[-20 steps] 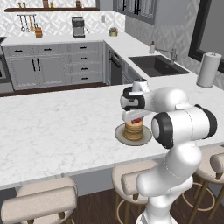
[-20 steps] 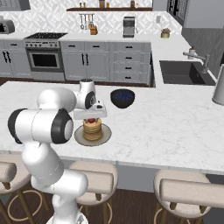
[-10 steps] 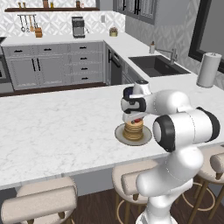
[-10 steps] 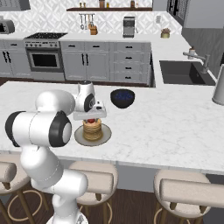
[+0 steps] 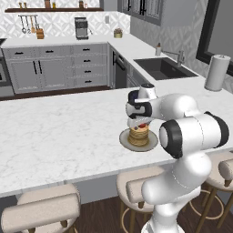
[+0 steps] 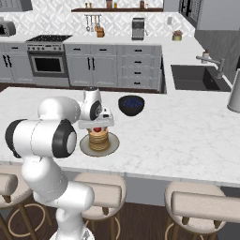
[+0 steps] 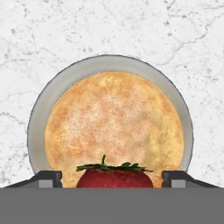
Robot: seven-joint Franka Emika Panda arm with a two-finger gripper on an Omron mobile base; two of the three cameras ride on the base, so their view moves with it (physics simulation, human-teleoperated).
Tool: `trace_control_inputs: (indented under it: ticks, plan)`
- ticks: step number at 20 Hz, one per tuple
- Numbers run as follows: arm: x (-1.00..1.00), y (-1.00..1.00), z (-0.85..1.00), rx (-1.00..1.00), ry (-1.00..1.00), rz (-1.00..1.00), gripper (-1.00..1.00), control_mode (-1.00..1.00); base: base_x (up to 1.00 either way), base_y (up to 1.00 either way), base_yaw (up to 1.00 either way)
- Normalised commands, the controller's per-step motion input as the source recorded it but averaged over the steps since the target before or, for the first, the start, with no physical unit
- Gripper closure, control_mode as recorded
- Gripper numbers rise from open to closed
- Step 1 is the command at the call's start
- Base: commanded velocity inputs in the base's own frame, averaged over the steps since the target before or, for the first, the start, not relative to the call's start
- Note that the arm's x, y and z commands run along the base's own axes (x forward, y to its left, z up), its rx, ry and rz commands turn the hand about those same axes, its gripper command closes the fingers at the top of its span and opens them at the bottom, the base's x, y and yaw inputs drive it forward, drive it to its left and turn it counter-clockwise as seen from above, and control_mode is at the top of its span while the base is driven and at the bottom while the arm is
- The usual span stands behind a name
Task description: Take the strawberry from the fridge and place it on top of the pancake, located on the dining counter.
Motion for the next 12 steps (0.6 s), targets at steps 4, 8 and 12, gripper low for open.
trace_control_inputs:
  ticks: [4, 8, 12]
  plan:
    - [0.0, 0.0, 0.0, 0.0, 0.0, 0.0, -1.0, -1.0, 0.0, 0.0, 0.0]
    - [0.01, 0.0, 0.19, -0.02, 0.0, 0.0, -1.0, -1.0, 0.0, 0.0, 0.0]
    - [-0.02, 0.0, 0.6, 0.0, 0.0, 0.0, -1.0, -1.0, 0.0, 0.0, 0.0]
